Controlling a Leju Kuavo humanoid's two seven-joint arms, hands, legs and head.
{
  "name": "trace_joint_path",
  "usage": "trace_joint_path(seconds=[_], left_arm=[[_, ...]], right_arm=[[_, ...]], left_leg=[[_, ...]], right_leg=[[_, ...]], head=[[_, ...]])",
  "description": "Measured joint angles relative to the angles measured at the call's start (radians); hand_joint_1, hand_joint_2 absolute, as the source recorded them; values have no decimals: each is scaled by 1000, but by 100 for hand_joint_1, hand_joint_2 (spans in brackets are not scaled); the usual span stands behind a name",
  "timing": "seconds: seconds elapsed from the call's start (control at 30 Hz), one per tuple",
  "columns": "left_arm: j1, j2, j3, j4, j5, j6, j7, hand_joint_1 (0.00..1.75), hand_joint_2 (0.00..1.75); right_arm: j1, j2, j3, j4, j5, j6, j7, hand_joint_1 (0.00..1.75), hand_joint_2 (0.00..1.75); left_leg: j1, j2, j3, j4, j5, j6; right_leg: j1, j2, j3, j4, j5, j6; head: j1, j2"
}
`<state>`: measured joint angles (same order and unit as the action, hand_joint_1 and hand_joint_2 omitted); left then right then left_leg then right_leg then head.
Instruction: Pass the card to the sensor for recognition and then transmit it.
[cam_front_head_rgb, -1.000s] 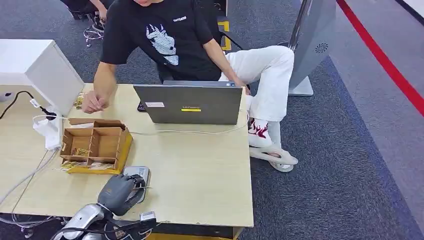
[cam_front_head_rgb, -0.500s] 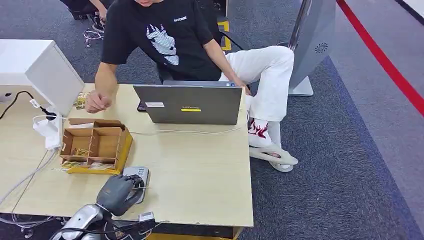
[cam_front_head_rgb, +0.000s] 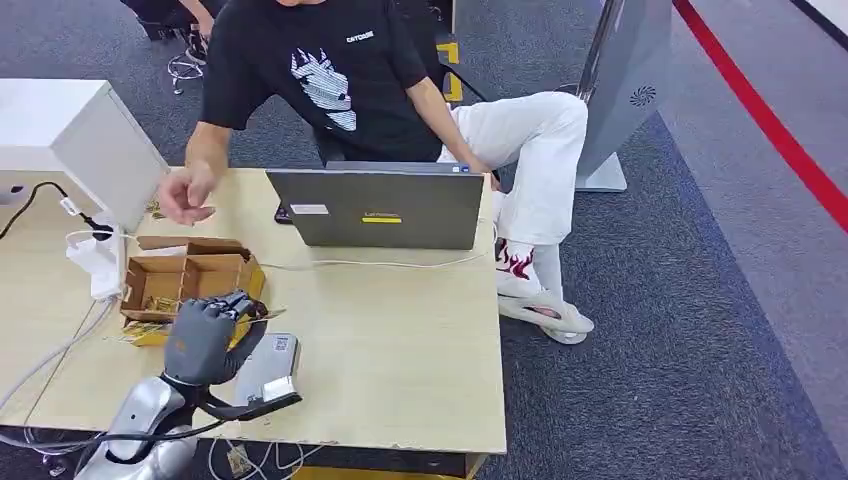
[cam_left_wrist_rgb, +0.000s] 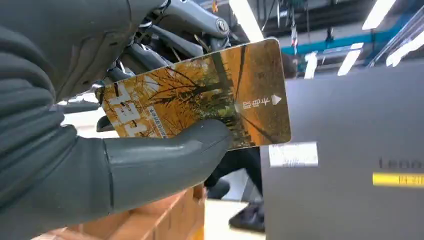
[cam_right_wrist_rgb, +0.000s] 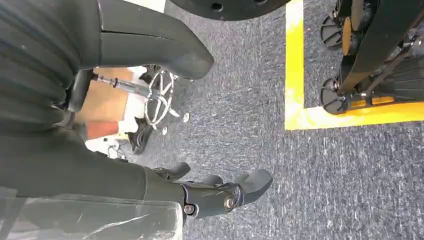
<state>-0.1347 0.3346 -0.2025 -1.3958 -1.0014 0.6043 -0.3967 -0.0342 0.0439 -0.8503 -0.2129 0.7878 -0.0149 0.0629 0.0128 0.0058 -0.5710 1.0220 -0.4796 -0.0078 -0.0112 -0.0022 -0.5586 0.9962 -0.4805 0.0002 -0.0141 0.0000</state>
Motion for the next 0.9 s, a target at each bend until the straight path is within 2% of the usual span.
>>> trace_joint_path(seconds=[0.13,0.27,0.43,0.57,0.6,0.63,0.67,0.77,0.9], left_arm=[[-69,15,24,10,-47,2,29,175,175],[-179,53,36,100,-160,-6,97,175,175],[-254,82,36,203,-212,-15,117,175,175],[-280,89,36,255,-220,-11,125,175,175],[-285,90,36,265,-221,-10,126,164,175],[-288,90,36,273,-222,-10,127,17,175],[-290,90,36,280,-224,-9,127,0,175],[-292,90,36,293,-227,-2,130,0,175],[-281,88,36,298,-211,41,133,0,175]], right_arm=[[-1,0,0,0,21,1,0,0,175],[-3,0,0,0,40,11,0,0,175],[-7,0,0,0,49,14,0,0,175],[-7,0,0,0,51,14,0,0,175],[-7,0,0,0,51,14,0,0,175],[-7,0,0,0,51,14,0,0,175],[-8,0,-1,0,51,14,0,0,175],[-8,0,-1,0,51,15,0,0,175],[-9,0,-5,0,52,12,-1,0,175]], left_leg=[[1,0,0,0,0,0],[1,0,0,0,1,-1],[1,1,0,0,2,-2],[2,1,0,0,3,-3],[2,1,0,0,3,-3],[2,1,0,0,3,-3],[1,1,0,0,3,-3],[1,1,0,0,3,-3],[1,1,-1,0,3,-3]], right_leg=[[1,0,0,0,1,-1],[2,0,0,1,2,-3],[2,0,-1,2,2,-3],[2,1,-2,2,3,-4],[2,1,-2,2,3,-4],[2,1,-2,3,3,-4],[2,1,-2,3,3,-4],[2,1,-2,3,3,-4],[2,1,-2,3,2,-4]], head=[[0,0],[0,0],[0,0],[0,0],[0,0],[0,0],[0,0],[0,0],[0,0]])
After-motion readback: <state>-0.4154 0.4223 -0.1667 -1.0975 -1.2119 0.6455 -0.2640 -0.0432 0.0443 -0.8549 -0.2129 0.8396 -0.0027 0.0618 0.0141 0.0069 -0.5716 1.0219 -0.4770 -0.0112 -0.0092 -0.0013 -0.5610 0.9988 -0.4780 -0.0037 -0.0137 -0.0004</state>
